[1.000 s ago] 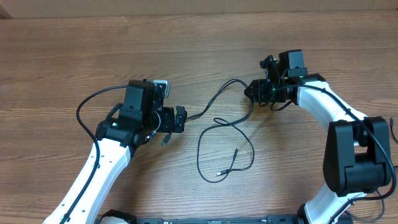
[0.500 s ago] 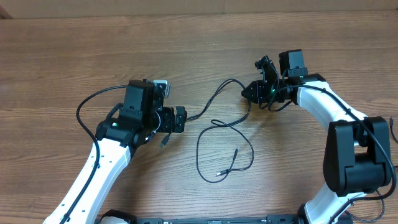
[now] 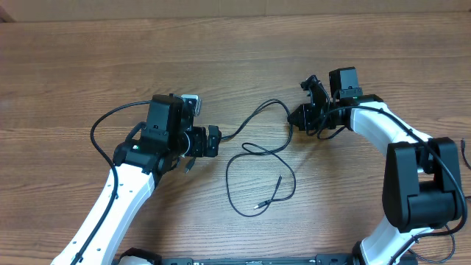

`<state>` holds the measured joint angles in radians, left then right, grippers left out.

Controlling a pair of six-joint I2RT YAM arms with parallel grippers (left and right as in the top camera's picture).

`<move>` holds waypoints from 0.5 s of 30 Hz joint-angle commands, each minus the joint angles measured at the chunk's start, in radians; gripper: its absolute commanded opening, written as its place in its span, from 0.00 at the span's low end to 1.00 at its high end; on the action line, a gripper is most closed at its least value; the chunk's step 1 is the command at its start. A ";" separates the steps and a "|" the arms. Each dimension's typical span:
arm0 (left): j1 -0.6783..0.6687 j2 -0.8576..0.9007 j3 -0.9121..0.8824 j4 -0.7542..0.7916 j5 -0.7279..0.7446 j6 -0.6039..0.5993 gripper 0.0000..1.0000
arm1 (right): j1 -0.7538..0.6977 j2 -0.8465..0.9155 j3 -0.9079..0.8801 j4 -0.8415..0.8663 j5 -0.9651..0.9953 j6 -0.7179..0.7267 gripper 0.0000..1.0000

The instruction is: Untangle cables

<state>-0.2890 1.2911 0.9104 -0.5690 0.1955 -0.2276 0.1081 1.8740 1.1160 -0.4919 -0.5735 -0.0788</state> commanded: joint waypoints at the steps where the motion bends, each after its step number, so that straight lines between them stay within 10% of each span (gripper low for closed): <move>1: 0.000 0.003 0.011 0.001 0.011 0.018 1.00 | 0.003 -0.015 0.027 -0.047 -0.077 0.003 0.04; 15: 0.000 0.003 0.011 0.001 0.011 0.018 0.99 | 0.003 -0.207 0.411 -0.397 -0.030 0.002 0.04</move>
<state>-0.2890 1.2907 0.9104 -0.5690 0.1955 -0.2279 0.1085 1.7771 1.4372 -0.8787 -0.6151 -0.0746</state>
